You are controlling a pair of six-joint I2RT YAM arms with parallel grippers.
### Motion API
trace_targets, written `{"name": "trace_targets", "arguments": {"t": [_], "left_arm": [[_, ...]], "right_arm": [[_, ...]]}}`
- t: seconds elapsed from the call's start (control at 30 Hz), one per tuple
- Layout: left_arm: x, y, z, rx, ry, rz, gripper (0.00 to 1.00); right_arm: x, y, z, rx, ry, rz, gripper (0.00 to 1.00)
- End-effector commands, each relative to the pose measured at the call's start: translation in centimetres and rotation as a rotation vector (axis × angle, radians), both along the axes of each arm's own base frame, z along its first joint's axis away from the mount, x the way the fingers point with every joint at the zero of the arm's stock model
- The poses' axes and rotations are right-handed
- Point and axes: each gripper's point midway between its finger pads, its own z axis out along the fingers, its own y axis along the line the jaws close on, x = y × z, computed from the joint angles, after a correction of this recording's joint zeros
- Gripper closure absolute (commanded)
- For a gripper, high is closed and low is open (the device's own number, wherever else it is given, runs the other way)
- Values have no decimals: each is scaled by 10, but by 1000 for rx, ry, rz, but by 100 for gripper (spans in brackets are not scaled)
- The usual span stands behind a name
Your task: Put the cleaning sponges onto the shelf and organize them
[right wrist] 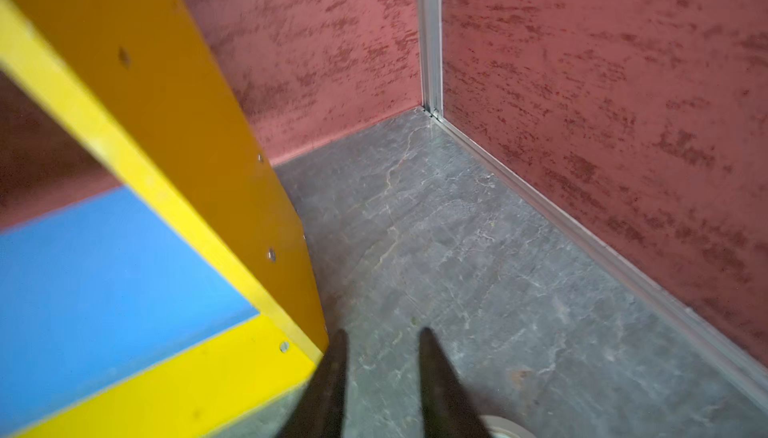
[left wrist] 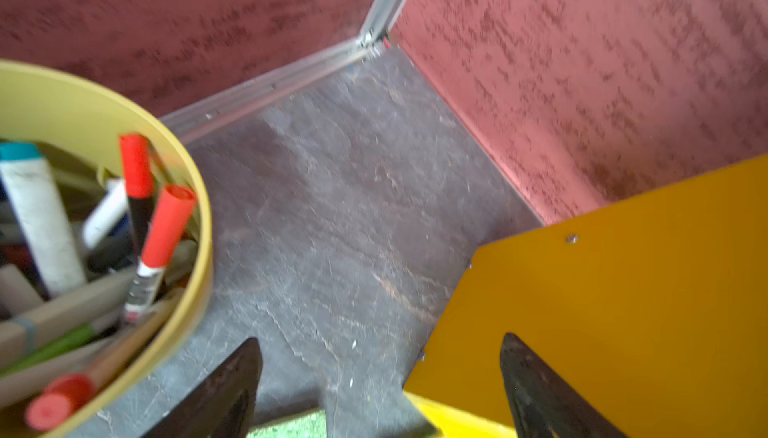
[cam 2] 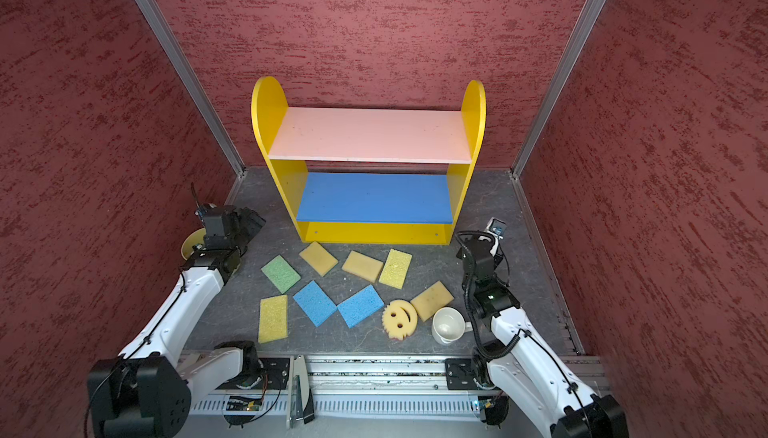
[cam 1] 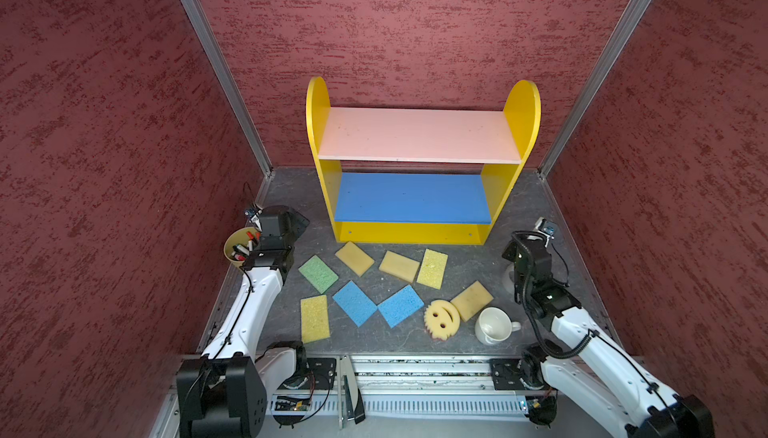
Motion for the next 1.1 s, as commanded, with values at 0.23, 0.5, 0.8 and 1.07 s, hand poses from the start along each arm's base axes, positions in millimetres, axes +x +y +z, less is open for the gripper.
{"name": "trace_targets", "arguments": {"t": [0.23,0.5,0.8,1.07], "left_arm": [[5,-57,-35,-92,70,-281,40],[2,-72,-55,14,255,-309,100],[0,-85,-65,-27,251,-333,100],[16,-95,-70,-14,268,-351,100]], "right_arm": [[-5,55,-32,-42,187,194,98],[6,60,-36,50,200,181,100],[35,50,-33,139,223,199,100],[55,41,-41,203,253,211,100]]}}
